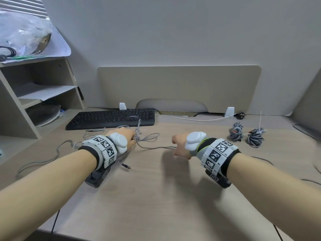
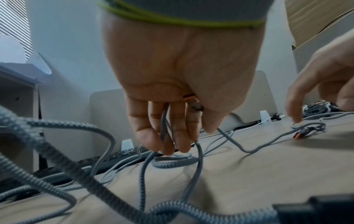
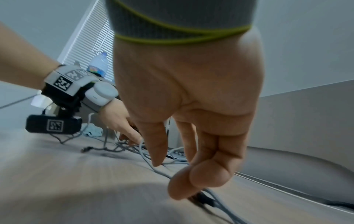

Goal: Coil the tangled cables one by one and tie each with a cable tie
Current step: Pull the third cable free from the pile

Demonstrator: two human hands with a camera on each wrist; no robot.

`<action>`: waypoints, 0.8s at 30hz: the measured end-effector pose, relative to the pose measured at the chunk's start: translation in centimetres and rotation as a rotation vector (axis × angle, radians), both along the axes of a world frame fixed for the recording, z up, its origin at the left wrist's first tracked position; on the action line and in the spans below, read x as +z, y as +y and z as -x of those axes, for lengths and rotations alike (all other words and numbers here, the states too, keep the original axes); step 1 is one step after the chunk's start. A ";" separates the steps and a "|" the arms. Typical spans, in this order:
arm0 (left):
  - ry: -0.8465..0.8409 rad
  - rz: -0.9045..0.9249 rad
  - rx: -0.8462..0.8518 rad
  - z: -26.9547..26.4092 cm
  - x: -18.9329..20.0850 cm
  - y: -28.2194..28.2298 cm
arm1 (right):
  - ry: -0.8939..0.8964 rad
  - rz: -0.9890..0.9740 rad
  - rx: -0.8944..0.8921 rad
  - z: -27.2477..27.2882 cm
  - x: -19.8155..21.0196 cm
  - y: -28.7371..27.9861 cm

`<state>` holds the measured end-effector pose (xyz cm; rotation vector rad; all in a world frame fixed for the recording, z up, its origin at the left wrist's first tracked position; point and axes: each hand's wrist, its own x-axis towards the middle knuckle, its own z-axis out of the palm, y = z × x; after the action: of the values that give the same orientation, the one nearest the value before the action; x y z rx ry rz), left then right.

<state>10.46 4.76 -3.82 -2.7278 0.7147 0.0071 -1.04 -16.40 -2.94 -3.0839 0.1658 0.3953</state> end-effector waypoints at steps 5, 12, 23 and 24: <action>-0.087 0.115 -0.012 0.6 0.0 0.1 | 0.030 -0.104 0.113 -0.5 0.2 3.5; -0.087 0.174 -0.041 1.1 0.1 0.3 | -0.048 -0.180 0.162 -2.5 -0.4 6.6; -0.063 0.091 0.102 1.0 1.4 0.7 | 0.003 -0.607 0.106 -1.9 -1.0 4.9; -0.057 0.065 0.128 0.6 1.7 1.1 | 0.012 -0.581 0.099 -1.8 -1.2 4.3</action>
<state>9.82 5.87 -2.11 -2.8190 0.5324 -0.0650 0.76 -12.13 -4.15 -2.5218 -0.0894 0.3815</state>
